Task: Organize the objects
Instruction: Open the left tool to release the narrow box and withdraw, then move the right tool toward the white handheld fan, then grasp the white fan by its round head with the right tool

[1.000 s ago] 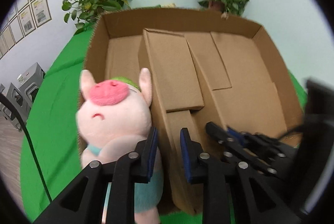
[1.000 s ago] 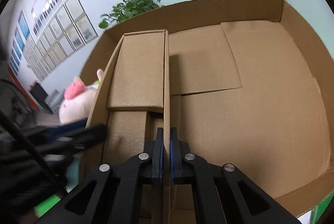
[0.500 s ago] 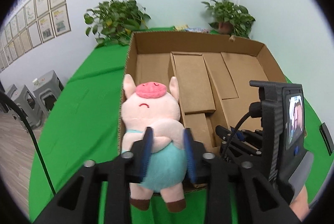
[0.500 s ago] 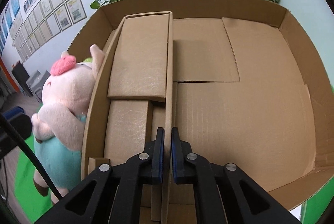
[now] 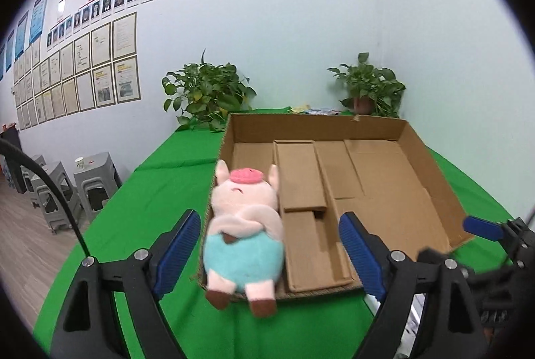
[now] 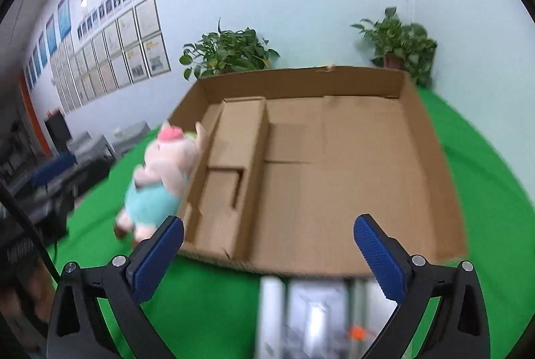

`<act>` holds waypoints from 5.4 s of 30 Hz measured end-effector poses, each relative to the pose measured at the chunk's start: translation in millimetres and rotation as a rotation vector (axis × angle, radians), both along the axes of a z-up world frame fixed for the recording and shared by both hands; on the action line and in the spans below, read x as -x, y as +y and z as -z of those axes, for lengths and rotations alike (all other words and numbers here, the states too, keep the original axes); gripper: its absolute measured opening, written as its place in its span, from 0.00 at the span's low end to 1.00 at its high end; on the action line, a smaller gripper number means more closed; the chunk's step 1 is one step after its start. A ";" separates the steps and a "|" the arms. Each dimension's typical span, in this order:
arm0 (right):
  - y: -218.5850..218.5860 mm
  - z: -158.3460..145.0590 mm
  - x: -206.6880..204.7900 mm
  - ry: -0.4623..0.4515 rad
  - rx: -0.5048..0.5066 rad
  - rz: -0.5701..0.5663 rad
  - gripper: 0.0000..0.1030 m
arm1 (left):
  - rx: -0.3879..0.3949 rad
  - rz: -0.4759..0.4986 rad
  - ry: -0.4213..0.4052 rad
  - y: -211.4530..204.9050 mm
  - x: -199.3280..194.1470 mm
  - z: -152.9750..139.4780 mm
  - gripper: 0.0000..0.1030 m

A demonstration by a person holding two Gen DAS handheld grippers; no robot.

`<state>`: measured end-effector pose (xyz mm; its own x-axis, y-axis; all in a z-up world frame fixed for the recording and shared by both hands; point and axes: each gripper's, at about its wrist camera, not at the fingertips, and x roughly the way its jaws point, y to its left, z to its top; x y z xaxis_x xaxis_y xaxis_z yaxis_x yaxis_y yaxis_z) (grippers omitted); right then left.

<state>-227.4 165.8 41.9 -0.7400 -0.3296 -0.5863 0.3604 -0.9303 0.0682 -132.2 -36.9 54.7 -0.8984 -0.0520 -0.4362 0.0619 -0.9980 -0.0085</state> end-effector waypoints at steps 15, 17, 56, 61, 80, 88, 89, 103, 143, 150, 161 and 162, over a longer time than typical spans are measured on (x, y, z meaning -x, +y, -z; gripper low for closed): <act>66.3 27.9 -83.4 -0.009 -0.032 0.048 1.00 | -0.017 0.048 -0.056 41.1 -27.0 18.9 0.83; 68.5 26.1 -84.5 -0.008 -0.025 0.050 1.00 | -0.031 0.051 -0.061 41.4 -27.8 20.6 0.83; 89.0 27.2 -101.6 0.022 -0.029 0.085 0.99 | -0.057 0.019 -0.071 41.7 -26.5 38.4 0.74; 90.2 27.3 -102.1 0.018 -0.019 0.086 0.99 | -0.051 0.023 -0.071 42.8 -26.2 39.6 0.64; 83.8 37.0 -144.2 0.046 0.054 -0.262 0.99 | -0.223 0.198 -0.272 36.7 -7.2 66.6 0.80; 57.9 81.9 -142.0 -0.099 -0.022 -0.253 0.97 | -0.366 0.352 -0.439 47.5 8.4 100.0 0.79; 56.3 85.7 -137.8 -0.116 -0.038 -0.234 0.95 | -0.373 0.364 -0.441 48.3 8.5 101.1 0.79; 68.8 107.5 -121.3 -0.289 -0.032 -0.145 0.54 | -0.502 0.429 -0.504 38.9 11.9 110.4 0.79; 59.5 65.2 -193.2 -0.111 -0.021 -0.104 0.54 | -0.413 0.438 -0.552 87.2 0.9 101.2 0.37; 58.6 5.7 -173.1 0.019 0.041 -0.070 0.54 | -0.323 0.468 -0.413 90.6 15.9 25.7 0.36; 52.8 -86.5 -77.6 0.078 0.118 -0.056 0.54 | -0.220 0.477 -0.311 94.8 101.8 -76.5 0.36; 51.8 -94.1 -67.1 0.069 0.127 -0.060 0.54 | -0.210 0.472 -0.307 95.5 112.2 -82.1 0.36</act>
